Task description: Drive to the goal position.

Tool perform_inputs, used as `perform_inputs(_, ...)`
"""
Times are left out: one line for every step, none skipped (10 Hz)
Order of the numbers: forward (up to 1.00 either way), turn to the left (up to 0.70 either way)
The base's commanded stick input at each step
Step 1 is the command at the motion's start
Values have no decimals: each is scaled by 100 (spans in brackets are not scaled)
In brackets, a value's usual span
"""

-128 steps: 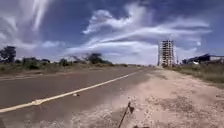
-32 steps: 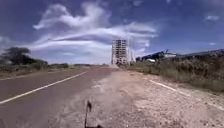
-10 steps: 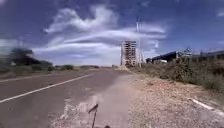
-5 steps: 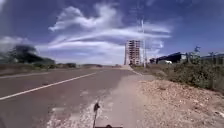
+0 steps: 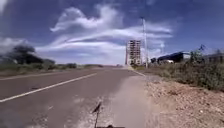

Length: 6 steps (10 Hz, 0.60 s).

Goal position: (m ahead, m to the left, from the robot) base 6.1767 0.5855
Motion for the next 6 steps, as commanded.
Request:
perform_inputs(100,0)
perform_inputs(100,0)
perform_inputs(100,0)
perform_inputs(100,0)
perform_inputs(100,0)
perform_inputs(100,0)
